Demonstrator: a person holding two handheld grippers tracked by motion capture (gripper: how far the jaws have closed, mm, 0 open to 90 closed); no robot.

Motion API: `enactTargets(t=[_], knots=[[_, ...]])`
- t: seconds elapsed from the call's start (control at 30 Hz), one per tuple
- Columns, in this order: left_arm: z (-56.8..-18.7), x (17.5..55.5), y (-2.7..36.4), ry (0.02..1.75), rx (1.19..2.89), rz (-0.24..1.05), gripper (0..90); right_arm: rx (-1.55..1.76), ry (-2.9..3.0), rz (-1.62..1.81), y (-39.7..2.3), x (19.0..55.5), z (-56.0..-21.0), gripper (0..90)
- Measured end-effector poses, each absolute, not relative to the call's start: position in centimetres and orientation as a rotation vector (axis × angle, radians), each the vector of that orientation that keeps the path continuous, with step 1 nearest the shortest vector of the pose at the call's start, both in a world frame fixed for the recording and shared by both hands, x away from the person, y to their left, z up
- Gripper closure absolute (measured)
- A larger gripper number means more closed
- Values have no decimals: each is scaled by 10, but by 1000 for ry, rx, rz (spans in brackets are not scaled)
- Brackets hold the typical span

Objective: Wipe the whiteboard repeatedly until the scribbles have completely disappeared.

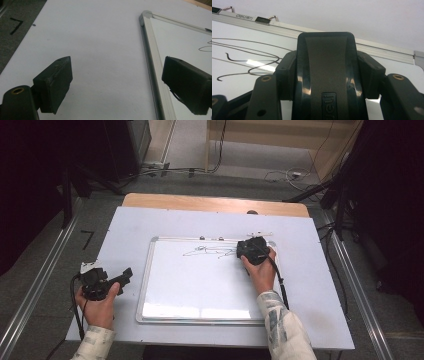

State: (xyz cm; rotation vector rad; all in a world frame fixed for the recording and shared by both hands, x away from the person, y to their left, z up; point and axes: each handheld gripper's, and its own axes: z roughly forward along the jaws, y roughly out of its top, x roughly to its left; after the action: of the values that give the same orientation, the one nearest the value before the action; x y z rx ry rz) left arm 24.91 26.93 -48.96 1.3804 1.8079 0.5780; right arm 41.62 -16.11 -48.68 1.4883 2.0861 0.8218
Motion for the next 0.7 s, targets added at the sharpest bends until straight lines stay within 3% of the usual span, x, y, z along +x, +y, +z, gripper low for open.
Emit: enactTargets(t=[0.7], knots=[[-490, 249, 269, 1807, 1380, 576, 105, 1427, 2136, 845, -139, 416, -488, 391]])
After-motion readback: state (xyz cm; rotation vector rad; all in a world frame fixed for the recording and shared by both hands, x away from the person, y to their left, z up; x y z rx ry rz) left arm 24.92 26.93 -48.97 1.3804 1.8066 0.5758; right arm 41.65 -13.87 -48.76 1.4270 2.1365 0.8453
